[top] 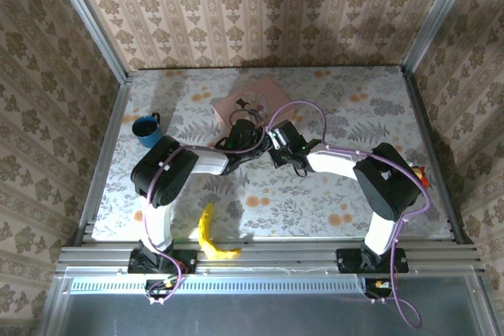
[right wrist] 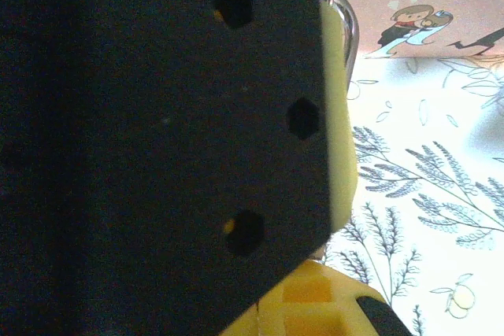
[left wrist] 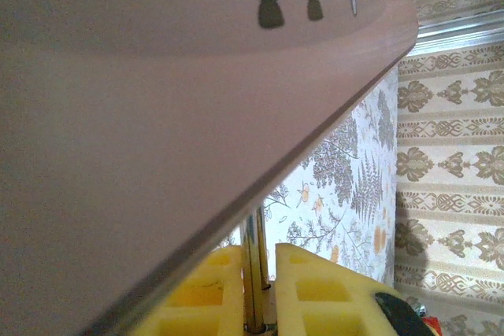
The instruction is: Unlock the padlock with the key
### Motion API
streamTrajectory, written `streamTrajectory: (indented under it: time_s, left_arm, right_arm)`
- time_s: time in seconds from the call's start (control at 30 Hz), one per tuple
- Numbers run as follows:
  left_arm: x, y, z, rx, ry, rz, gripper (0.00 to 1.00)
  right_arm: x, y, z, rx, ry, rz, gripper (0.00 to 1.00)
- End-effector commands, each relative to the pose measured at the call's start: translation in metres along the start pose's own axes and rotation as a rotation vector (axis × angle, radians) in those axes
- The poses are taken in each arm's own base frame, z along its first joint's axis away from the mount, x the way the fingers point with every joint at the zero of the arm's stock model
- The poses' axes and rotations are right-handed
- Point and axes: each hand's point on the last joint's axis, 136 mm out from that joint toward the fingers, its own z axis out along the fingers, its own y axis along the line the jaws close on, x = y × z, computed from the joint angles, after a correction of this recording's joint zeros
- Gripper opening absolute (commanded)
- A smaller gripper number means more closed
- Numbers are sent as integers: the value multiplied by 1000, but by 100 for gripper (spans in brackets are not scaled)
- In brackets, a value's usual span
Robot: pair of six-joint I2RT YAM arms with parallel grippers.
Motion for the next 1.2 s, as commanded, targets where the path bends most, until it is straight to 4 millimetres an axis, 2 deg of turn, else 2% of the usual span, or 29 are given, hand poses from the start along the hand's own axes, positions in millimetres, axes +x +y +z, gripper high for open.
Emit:
streamTrajectory:
  time_s: [0.0, 0.23, 0.7, 0.9, 1.03, 1.17]
  left_arm:
    - [21, -7, -12, 19, 93, -29, 0]
    - [18, -6, -13, 25, 86, -34, 0]
    - [16, 1, -18, 16, 67, -36, 0]
    - [16, 6, -21, 6, 56, -41, 0]
    - [16, 8, -23, 0, 57, -39, 0]
    - [20, 9, -26, -12, 71, -31, 0]
  right_arm:
    - [-44, -21, -9, -46, -111, 141, 0]
    - [-43, -22, -3, -334, -46, 361, 0]
    - [-44, -33, 2, -619, -11, 624, 0]
    - [-40, -44, 5, -663, -11, 706, 0]
    - [-38, -44, 5, -677, 5, 728, 1]
    - [-28, -49, 0, -607, 20, 717, 13]
